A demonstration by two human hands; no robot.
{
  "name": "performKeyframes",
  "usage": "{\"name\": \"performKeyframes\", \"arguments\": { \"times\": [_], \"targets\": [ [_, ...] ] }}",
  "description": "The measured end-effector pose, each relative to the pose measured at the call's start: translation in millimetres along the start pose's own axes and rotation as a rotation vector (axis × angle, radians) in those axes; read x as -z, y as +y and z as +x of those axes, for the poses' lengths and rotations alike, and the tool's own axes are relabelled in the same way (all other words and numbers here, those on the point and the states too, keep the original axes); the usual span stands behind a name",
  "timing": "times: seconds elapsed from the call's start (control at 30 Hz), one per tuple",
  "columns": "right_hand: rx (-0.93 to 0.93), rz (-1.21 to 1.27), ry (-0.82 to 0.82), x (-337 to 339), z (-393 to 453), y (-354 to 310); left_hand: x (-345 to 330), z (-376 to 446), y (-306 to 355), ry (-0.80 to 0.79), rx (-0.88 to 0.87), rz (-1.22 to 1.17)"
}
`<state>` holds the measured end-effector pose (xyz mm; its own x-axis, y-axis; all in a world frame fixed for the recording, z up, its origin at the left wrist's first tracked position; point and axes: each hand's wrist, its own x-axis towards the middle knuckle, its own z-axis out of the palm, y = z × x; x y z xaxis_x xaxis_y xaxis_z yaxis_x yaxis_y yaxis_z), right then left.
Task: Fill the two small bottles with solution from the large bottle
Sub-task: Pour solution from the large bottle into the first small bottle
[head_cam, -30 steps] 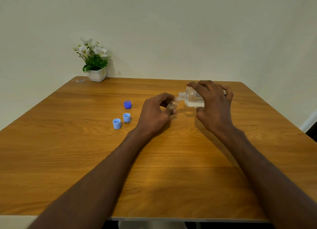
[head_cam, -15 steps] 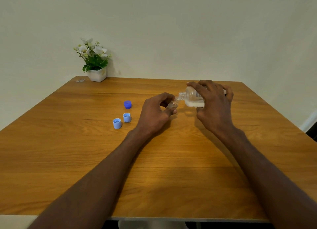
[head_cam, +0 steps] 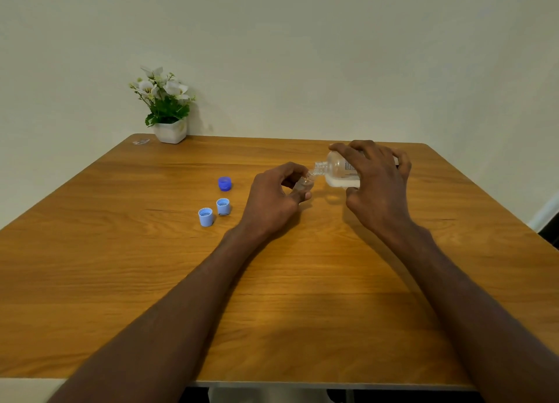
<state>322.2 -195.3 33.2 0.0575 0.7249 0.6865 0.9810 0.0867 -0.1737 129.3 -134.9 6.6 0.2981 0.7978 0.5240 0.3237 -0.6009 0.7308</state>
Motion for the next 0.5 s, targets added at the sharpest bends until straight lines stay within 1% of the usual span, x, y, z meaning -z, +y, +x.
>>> {"name": "performKeyframes", "arguments": {
  "times": [0.5],
  "targets": [
    [0.007,0.001,0.006,-0.8,-0.4,0.6,0.3,-0.4,0.0,-0.003,0.003,-0.011]
  ]
}}
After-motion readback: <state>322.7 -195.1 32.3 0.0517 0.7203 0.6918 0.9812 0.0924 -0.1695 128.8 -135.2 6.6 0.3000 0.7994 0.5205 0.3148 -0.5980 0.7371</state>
